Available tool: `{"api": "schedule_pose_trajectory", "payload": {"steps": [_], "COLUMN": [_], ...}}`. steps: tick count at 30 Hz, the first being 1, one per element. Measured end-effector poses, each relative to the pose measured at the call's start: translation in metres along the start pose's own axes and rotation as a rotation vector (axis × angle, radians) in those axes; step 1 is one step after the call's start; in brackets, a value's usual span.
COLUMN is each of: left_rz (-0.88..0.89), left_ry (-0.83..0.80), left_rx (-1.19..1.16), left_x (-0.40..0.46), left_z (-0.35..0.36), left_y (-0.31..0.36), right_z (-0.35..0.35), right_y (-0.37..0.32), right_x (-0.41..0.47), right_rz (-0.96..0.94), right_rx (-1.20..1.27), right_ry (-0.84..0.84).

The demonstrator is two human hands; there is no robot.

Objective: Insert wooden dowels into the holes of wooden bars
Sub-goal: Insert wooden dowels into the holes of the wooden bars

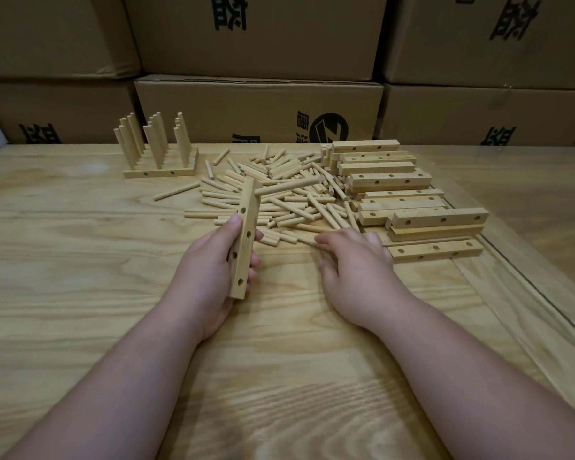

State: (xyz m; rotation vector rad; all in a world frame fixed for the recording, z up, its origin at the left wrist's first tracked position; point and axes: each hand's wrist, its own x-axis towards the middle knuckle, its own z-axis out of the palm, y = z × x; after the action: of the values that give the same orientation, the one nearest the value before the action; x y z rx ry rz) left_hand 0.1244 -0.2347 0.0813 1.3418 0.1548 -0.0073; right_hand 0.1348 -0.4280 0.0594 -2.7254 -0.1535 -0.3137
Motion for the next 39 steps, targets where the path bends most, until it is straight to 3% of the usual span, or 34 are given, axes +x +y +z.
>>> {"api": "schedule_pose_trajectory", "payload": {"steps": [7, 13, 20, 39], "left_rz": [-0.003, -0.039, -0.028, -0.007], "left_ry": [-0.001, 0.0, -0.005, -0.014], "left_rx": [-0.029, -0.108, -0.081, -0.044], "left_x": [0.003, 0.007, 0.01, 0.008], "left_z": [-0.001, -0.003, -0.002, -0.001], "left_y": [-0.001, -0.002, -0.003, -0.004], "right_z": [-0.002, -0.004, -0.005, -0.01], "right_y": [0.001, 0.003, -0.006, -0.012], "right_x": [0.001, 0.002, -0.004, -0.009], "right_rz": [0.113, 0.145, -0.015, -0.155], "right_rx": [0.036, 0.258, 0.476, 0.458], "right_ry": [0.079, 0.22, 0.246, 0.215]}}
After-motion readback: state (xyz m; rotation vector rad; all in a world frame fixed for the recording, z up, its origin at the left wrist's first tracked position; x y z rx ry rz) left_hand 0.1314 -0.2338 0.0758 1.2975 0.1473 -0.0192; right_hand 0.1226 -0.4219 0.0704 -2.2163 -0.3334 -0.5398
